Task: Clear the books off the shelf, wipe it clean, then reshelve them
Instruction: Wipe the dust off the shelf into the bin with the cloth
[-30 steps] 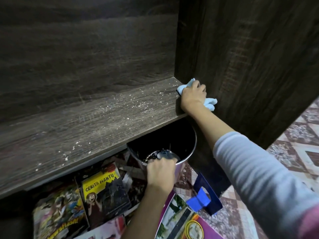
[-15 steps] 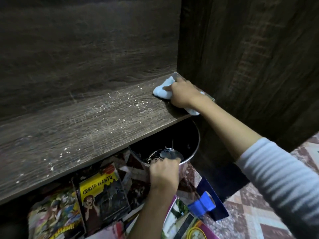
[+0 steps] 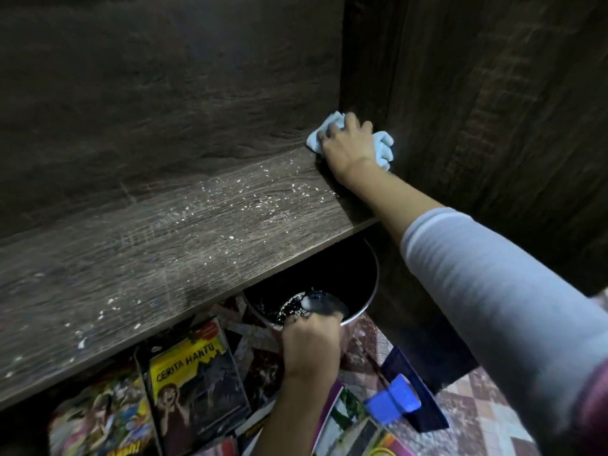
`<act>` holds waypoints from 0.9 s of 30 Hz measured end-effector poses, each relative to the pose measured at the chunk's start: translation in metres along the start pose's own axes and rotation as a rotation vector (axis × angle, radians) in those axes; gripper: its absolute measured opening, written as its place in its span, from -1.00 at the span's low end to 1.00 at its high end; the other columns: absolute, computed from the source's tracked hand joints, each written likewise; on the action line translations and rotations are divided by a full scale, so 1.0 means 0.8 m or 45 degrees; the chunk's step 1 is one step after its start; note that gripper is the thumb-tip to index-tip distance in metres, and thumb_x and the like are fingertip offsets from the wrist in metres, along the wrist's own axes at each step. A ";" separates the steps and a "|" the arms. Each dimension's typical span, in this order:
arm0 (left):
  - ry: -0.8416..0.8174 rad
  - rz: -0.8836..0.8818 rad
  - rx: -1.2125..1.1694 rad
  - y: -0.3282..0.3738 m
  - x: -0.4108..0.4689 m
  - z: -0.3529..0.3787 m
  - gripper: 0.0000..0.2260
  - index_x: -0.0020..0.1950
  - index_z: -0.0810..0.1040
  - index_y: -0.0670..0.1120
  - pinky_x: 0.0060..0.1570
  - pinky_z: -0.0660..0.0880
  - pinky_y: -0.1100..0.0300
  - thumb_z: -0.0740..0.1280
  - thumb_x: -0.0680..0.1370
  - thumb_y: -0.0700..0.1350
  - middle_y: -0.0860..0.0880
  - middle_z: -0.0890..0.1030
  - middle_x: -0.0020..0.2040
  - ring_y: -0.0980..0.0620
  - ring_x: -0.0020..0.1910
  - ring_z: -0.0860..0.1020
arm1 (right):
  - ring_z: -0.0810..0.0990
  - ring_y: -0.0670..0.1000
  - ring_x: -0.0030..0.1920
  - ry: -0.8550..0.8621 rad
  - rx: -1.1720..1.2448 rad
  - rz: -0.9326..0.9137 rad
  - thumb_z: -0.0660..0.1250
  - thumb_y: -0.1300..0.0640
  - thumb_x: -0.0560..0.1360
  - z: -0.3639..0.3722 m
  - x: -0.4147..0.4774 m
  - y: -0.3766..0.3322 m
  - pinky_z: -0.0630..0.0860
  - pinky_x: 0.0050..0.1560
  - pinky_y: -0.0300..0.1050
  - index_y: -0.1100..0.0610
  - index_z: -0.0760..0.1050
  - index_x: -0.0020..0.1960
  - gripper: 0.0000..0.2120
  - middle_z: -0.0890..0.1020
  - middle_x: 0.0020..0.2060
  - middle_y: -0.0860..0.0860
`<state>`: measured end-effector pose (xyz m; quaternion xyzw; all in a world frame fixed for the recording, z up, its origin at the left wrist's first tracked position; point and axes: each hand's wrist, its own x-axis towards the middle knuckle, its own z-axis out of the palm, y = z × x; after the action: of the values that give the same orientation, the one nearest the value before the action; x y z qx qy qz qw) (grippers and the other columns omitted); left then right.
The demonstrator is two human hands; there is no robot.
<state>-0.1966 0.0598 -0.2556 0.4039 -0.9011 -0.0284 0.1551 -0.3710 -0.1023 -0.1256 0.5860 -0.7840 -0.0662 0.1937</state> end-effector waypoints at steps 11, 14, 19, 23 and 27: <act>-0.117 0.027 0.078 0.029 0.010 -0.001 -0.68 -0.65 0.43 -0.10 -0.50 0.33 0.37 0.54 0.18 -0.19 0.01 0.37 -0.69 0.09 -0.71 0.36 | 0.28 0.16 0.35 -0.327 -0.373 -0.057 0.10 0.06 0.61 -0.033 0.020 -0.007 0.33 0.20 0.07 0.10 0.24 0.43 -0.60 0.39 0.35 0.10; -0.257 0.025 0.084 0.040 0.015 -0.003 -0.65 -0.65 0.47 0.01 -0.50 0.14 0.34 0.65 0.01 0.01 0.03 0.34 -0.72 0.14 -0.73 0.33 | 0.28 0.19 0.36 -0.370 -0.376 -0.064 0.11 0.04 0.61 -0.039 0.020 -0.007 0.32 0.22 0.09 0.11 0.20 0.46 -0.56 0.38 0.36 0.12; -0.385 -0.002 0.174 0.050 0.022 -0.037 -0.85 -0.15 0.66 -0.05 -0.27 0.21 0.22 0.37 0.50 0.00 -0.08 0.65 -0.25 0.02 -0.24 0.61 | 0.25 0.22 0.39 -0.422 -0.333 -0.053 0.10 0.09 0.61 -0.048 0.003 0.001 0.33 0.24 0.13 0.15 0.12 0.50 -0.52 0.35 0.39 0.13; -0.502 0.033 0.268 0.054 0.019 -0.035 -0.73 0.12 0.55 -0.18 -0.12 0.25 0.15 0.08 0.64 -0.16 -0.10 0.62 0.04 -0.04 -0.07 0.55 | 0.27 0.23 0.38 -0.438 -0.277 -0.007 0.09 0.11 0.61 -0.048 -0.022 0.004 0.35 0.22 0.12 0.17 0.08 0.50 -0.51 0.33 0.40 0.15; -0.494 0.039 0.233 0.057 0.015 -0.043 -0.78 0.11 0.54 -0.14 -0.06 0.33 0.12 0.13 0.63 -0.15 -0.11 0.62 0.04 -0.06 0.03 0.57 | 0.28 0.21 0.37 -0.458 -0.203 0.062 0.11 0.10 0.60 -0.049 -0.046 0.012 0.35 0.21 0.11 0.13 0.05 0.52 -0.48 0.34 0.38 0.14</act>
<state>-0.2265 0.0838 -0.2121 0.3895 -0.9190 -0.0212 -0.0580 -0.3557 -0.0596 -0.0951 0.5284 -0.8122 -0.2270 0.0979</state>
